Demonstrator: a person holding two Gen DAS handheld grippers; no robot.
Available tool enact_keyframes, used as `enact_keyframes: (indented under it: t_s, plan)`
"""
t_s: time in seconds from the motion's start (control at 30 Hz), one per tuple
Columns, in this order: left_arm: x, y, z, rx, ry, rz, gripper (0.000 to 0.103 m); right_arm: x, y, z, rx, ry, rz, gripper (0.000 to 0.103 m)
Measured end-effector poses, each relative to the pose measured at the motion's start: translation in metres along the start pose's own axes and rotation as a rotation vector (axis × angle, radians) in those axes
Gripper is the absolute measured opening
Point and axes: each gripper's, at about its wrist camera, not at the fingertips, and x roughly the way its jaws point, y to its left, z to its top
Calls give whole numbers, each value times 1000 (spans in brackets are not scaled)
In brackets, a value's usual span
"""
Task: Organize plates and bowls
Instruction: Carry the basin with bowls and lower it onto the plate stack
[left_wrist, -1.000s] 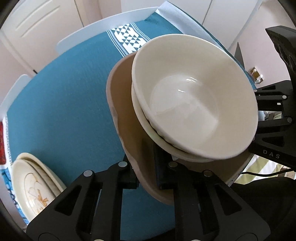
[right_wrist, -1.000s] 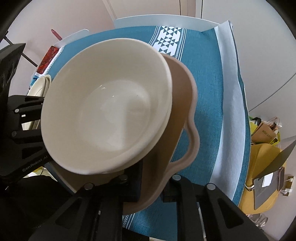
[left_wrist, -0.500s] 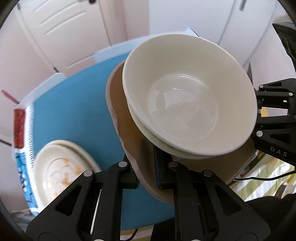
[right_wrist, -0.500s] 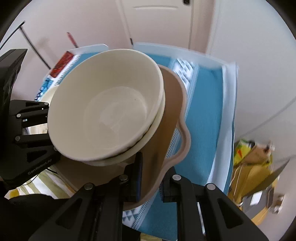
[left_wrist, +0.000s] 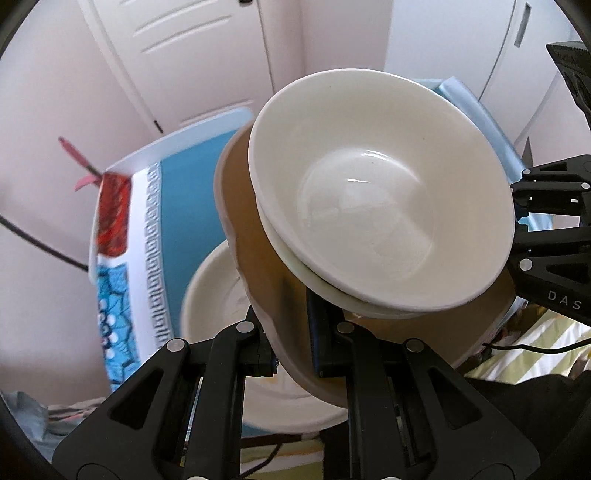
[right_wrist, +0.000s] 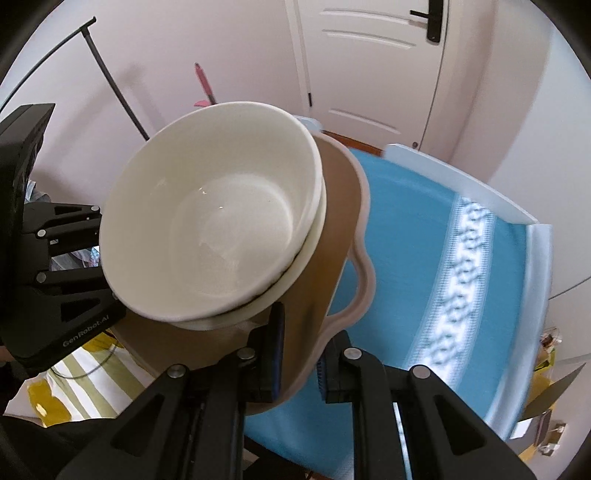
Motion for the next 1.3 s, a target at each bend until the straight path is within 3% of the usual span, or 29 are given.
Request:
enact_keyframes:
  t_s: [0.33,0.73,1.03,1.2,1.3]
  plan:
    - [39,55,-45,35,52,-48,10,51,62,-8,72,57,-23,14]
    - [52,61,-58,40,42,-86,10,61,74,-17,107,53,-61,14]
    - [55,63,-55,51,106,-113,12,63,72,-13,137,94,-60,14]
    - [58,64,-49,61,179,-133,18,70,68,-6,153,151,-34,16]
    - [57,63,-45,79,228,-174,31,74,66,-1,169,204,-7,19]
